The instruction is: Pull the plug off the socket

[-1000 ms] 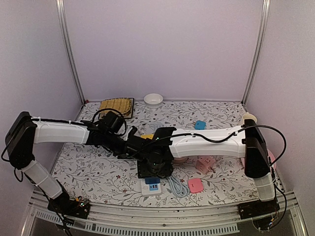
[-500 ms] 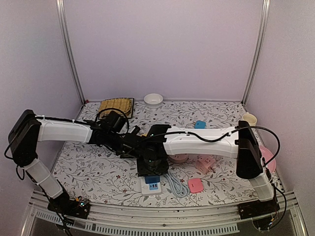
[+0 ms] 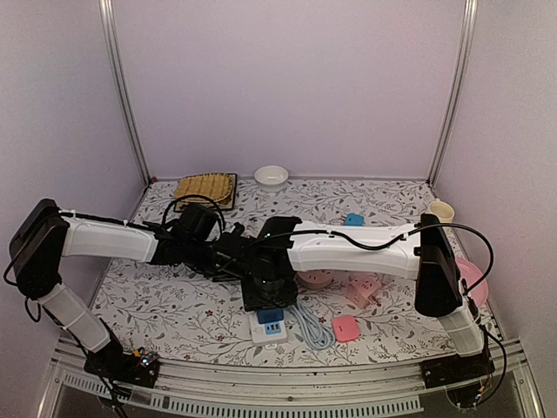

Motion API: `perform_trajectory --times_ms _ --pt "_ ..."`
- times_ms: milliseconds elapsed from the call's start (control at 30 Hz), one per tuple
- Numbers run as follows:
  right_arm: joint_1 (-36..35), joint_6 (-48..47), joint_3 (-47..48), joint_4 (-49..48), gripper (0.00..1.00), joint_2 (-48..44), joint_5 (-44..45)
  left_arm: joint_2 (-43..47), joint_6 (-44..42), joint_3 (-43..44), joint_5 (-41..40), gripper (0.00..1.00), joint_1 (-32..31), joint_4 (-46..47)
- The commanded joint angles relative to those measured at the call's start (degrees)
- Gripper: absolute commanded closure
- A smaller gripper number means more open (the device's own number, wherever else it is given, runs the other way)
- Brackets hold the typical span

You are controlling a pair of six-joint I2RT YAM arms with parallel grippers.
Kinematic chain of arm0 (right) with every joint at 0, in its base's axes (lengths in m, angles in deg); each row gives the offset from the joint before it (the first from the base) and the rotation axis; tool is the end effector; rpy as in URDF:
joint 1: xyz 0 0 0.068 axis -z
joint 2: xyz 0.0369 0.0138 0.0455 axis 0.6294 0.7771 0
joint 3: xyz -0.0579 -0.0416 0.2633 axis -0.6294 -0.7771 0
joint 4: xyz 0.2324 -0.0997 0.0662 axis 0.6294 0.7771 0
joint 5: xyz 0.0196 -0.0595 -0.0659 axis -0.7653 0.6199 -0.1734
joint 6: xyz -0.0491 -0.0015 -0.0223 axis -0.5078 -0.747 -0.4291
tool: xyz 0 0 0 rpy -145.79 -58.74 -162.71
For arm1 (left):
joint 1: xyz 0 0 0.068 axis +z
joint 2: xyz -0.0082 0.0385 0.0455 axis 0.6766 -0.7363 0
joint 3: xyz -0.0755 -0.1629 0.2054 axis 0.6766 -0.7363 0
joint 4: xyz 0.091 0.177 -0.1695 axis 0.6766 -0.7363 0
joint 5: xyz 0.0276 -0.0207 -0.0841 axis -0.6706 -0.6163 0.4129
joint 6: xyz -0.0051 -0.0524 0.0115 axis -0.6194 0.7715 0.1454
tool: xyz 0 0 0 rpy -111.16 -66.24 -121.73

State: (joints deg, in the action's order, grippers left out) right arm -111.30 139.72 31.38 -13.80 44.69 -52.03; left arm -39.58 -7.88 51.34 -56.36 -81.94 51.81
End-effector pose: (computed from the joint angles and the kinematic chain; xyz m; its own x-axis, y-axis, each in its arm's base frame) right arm 0.1481 0.4394 0.2153 -0.9363 -0.2218 -0.2721 -0.2420 0.9694 0.0424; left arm 0.2285 -0.2066 0.1671 -0.9387 0.0924 -0.3320 0.2926 0.7228 -0.6260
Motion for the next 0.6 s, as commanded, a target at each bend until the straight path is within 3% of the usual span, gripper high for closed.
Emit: perform_trajectory --times_ms 0,567 --pt "0.7 -3.5 5.1 -6.2 0.95 -6.5 4.3 -2.9 -1.1 -4.0 -5.9 0.28 0.2 -9.9" --pt "2.7 -8.6 4.8 -10.7 0.96 -11.1 1.7 -4.1 -1.9 -4.2 -6.2 0.28 0.4 -9.3"
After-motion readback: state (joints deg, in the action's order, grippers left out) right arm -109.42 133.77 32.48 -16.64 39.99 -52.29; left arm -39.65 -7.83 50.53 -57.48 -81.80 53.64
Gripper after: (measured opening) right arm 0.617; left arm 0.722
